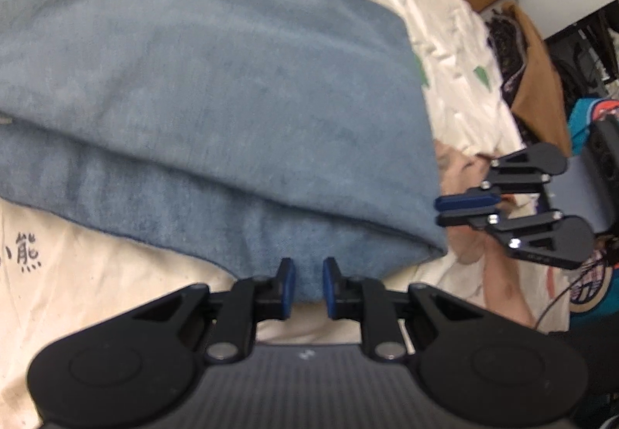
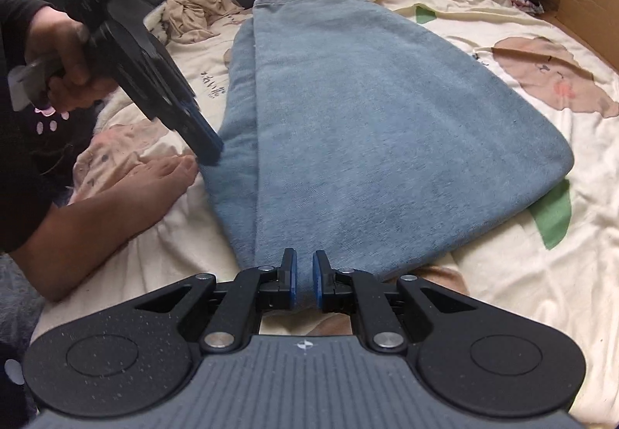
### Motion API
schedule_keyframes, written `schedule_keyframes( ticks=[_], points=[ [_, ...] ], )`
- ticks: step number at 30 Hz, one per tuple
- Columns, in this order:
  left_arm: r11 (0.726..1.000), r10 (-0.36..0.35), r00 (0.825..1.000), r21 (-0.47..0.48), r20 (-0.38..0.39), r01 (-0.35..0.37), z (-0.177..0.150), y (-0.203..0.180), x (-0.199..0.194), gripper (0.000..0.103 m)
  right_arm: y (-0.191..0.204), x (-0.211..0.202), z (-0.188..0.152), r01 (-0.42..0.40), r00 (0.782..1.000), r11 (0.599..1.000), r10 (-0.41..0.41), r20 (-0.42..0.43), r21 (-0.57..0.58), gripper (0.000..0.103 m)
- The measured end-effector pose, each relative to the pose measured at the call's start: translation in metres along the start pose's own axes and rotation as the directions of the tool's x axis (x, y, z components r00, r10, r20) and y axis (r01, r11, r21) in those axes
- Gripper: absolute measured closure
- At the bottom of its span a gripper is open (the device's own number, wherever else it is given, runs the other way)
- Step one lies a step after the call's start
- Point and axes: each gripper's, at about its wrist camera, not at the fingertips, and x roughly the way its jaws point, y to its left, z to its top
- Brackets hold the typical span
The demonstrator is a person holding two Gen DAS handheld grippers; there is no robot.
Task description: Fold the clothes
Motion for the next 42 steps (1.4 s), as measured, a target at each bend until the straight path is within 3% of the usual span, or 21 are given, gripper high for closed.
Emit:
schedule_keyframes(
  ticks=[11,17,19,20,25,27,31,38,42],
  points=[
    [0.999,0.039,0.999,0.038,0.008,-0.039,-0.009,-0.002,0.016,0.086,0.000,0.003,-0.002,-0.002,1.000,0.999,0.003,-0.027,0.047,0.093],
    [1.000,-0.001,1.000,-0.018,0.011,0.001,-0.005,0.003,0.003,0.087,-0.034,-0.015,-0.006,-0.004,1.000,0.948,-0.003,0.021,0.318,0.089],
    [0.999,-0.008,0.999,-0.034,0.041,0.009,-0.004,0.006,-0.008,0.085,-0.046,-0.018,-0.011,-0.005,0.999,0.917,-0.012,0.039,0.399,0.080],
    [0.999,-0.009,0.998,-0.043,0.057,0.012,-0.003,0.008,-0.013,0.084,-0.051,-0.018,-0.013,-0.008,0.999,0.900,-0.015,0.048,0.436,0.073],
    [0.994,0.020,0.989,-0.107,0.147,-0.004,0.006,0.021,-0.034,0.071,-0.076,-0.018,-0.025,-0.041,0.995,0.787,-0.023,0.095,0.616,0.070],
    [0.992,0.045,0.981,-0.126,0.186,-0.021,0.010,0.026,-0.041,0.066,-0.086,-0.016,-0.031,-0.058,0.992,0.725,-0.033,0.119,0.686,0.063],
    [0.981,0.119,0.963,-0.179,0.244,-0.075,0.015,0.033,-0.047,0.064,-0.103,-0.005,-0.042,-0.121,0.984,0.582,-0.035,0.173,0.804,0.063],
    [0.957,0.205,0.945,-0.257,0.256,-0.138,0.015,0.048,-0.051,0.062,-0.115,0.008,-0.054,-0.225,0.971,0.399,0.012,0.240,0.889,0.064],
    [0.939,0.237,0.936,-0.310,0.260,-0.151,0.013,0.059,-0.054,0.060,-0.122,0.004,-0.061,-0.323,0.945,0.315,0.057,0.322,0.893,0.065]
  ],
)
